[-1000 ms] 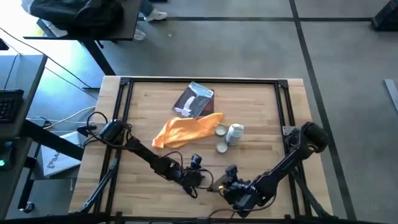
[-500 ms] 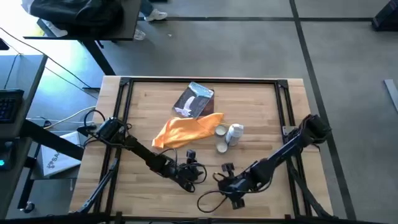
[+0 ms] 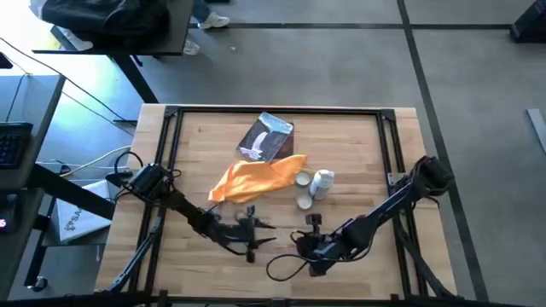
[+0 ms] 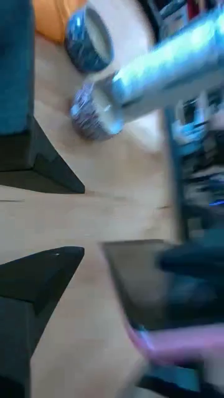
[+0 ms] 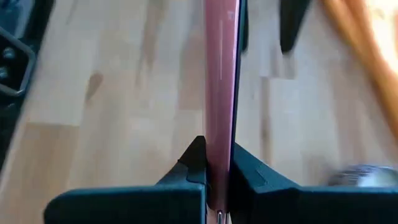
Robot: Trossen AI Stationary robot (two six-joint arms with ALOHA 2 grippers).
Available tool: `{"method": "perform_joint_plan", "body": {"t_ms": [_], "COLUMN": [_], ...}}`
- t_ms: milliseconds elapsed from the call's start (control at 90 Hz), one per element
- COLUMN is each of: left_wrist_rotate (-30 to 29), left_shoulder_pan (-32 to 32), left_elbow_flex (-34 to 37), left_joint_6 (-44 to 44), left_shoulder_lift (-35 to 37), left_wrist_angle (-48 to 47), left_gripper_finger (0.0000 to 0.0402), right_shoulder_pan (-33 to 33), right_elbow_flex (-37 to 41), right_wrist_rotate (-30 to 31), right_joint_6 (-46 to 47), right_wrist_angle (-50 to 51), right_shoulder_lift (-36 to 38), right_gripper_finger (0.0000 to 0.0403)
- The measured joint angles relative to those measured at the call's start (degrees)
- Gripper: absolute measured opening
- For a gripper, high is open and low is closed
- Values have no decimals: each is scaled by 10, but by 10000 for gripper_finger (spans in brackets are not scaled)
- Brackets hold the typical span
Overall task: Apply microfiber cloth
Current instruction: Spray the pink phone using the white spray bottle
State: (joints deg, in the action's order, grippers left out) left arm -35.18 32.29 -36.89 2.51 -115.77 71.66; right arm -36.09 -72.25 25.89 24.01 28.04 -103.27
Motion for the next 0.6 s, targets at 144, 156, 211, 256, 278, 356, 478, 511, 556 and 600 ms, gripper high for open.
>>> {"method": "perform_joint_plan", "body": {"t_ms": [144,156,211,256,278,356,478,511,556,600], "left_wrist_rotate": [11,14,29,49,63,104,119,117,109,102], "left_shoulder_pan": [9,9,9,8,6,2,0,0,0,1], "left_elbow_flex": [56,58,60,57,53,36,21,21,22,22], "left_joint_6": [-11,-12,-16,-17,-19,-42,-86,-99,-114,-126], "left_shoulder_lift": [0,3,17,27,34,51,80,89,98,105], "left_wrist_angle": [184,183,177,183,183,183,183,183,182,181], "left_gripper_finger": [129,129,129,129,129,129,129,129,129,129], "right_shoulder_pan": [-2,-1,4,10,13,23,36,37,37,36], "right_elbow_flex": [0,0,0,0,0,0,0,0,0,0], "right_wrist_rotate": [59,60,62,64,63,60,50,49,51,54], "right_joint_6": [-19,-22,-43,-54,-60,-56,-46,-50,-55,-59], "right_wrist_angle": [-23,-26,-40,-54,-62,-80,-88,-91,-95,-99], "right_shoulder_lift": [33,36,52,62,67,78,86,87,88,88], "right_gripper_finger": [0,0,0,0,0,0,0,0,0,0]}}
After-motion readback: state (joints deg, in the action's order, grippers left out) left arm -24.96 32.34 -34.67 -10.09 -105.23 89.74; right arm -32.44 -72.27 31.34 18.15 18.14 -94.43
